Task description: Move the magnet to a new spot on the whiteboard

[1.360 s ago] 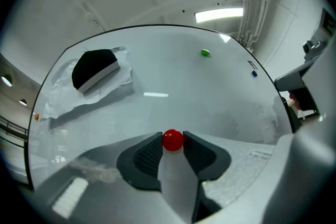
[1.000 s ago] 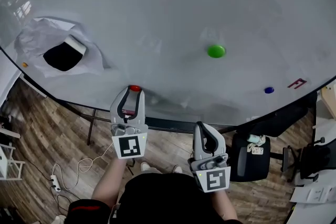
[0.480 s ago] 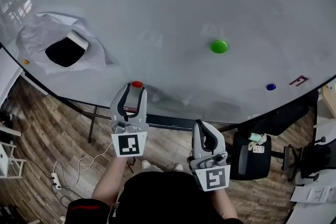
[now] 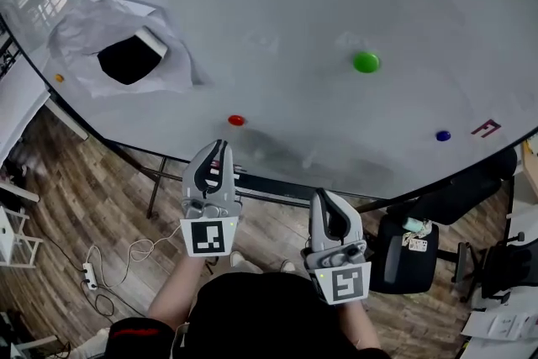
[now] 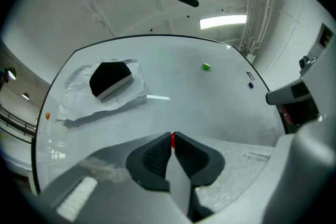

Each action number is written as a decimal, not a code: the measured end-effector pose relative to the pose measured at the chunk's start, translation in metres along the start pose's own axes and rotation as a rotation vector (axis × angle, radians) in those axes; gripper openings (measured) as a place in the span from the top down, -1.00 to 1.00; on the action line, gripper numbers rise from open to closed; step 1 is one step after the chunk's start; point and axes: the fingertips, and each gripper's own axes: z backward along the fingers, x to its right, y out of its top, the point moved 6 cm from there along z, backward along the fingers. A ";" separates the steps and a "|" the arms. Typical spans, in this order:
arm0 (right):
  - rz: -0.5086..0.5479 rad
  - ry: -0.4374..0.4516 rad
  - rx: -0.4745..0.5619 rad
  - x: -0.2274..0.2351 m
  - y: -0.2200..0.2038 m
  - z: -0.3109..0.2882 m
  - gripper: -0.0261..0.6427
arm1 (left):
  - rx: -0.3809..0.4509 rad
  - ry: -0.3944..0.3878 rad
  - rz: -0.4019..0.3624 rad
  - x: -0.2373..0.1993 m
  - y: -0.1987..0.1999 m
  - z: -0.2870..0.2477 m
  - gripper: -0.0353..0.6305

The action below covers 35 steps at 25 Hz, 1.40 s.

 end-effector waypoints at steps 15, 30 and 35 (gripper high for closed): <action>-0.049 0.123 0.050 0.003 0.004 0.022 0.92 | -0.033 0.068 -0.034 0.029 0.020 0.050 0.89; -0.094 0.323 0.081 0.025 0.012 0.061 0.92 | -0.078 0.233 -0.066 0.093 0.047 0.116 0.89; -0.109 0.383 0.085 0.029 0.011 0.075 0.92 | -0.089 0.296 -0.079 0.113 0.052 0.139 0.89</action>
